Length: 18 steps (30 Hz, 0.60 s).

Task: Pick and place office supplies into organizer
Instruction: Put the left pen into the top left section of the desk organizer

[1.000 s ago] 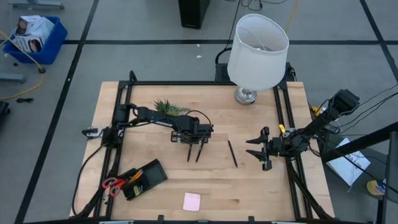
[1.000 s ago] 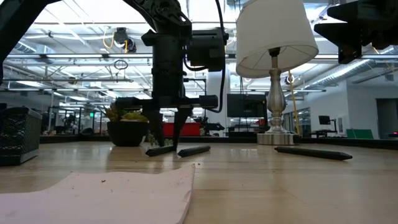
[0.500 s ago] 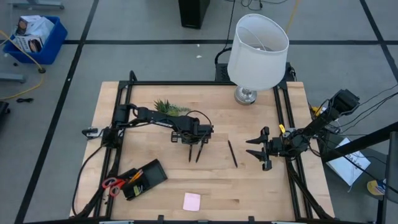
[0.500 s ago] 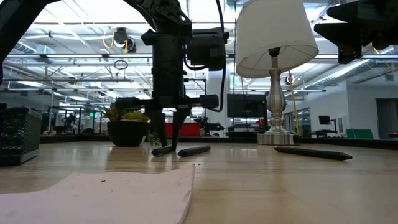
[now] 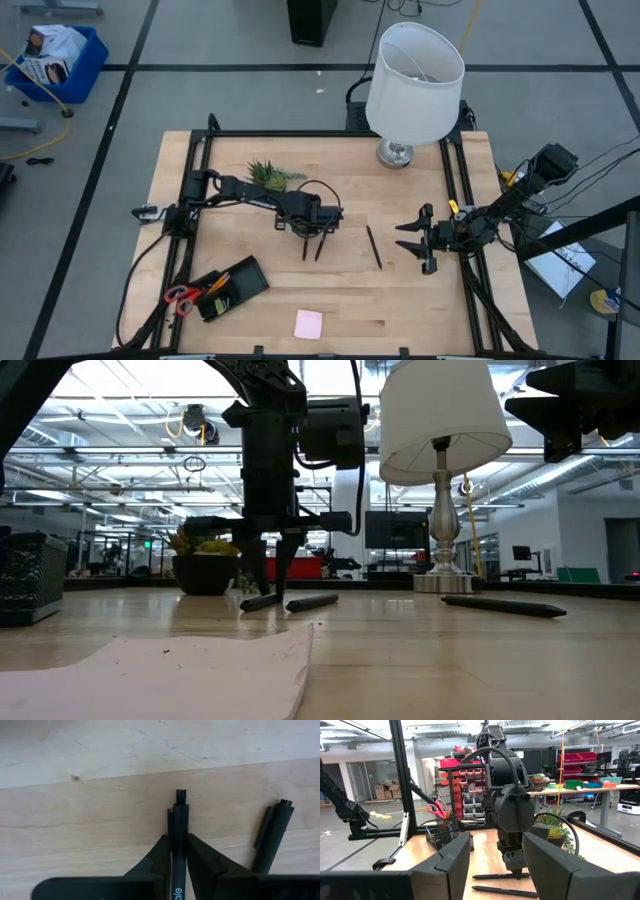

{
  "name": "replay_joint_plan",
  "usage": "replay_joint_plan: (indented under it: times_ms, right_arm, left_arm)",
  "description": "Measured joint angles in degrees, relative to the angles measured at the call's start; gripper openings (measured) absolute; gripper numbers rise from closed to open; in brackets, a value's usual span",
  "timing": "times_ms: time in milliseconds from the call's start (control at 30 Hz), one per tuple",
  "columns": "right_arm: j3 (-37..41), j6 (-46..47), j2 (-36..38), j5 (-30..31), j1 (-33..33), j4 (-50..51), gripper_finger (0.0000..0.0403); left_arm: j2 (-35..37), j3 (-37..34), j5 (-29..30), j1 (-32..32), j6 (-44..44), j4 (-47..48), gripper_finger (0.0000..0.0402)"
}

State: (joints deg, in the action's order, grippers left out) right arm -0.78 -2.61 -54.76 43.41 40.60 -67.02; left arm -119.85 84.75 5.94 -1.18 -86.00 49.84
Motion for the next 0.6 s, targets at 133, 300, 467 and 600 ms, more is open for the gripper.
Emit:
replay_joint_plan:
  times_ms: [133,300,467,600]
  right_arm:
    - [0.0,0.0,0.0,0.0,0.0,0.0,0.0177]
    - [0.0,0.0,0.0,0.0,0.0,0.0,0.0174]
    - [0.0,0.0,0.0,0.0,0.0,0.0,0.0176]
    - [0.0,0.0,0.0,0.0,0.0,0.0,0.0177]
  left_arm:
    - [0.9,0.0,0.1,-0.4,0.0,-0.1,0.0048]
    - [3.7,0.0,1.0,-1.7,0.2,-0.1,0.0047]
    - [6.1,0.0,7.3,-4.2,0.8,0.1,0.0047]
    - [8.5,0.1,11.9,-7.2,4.2,0.1,0.0046]
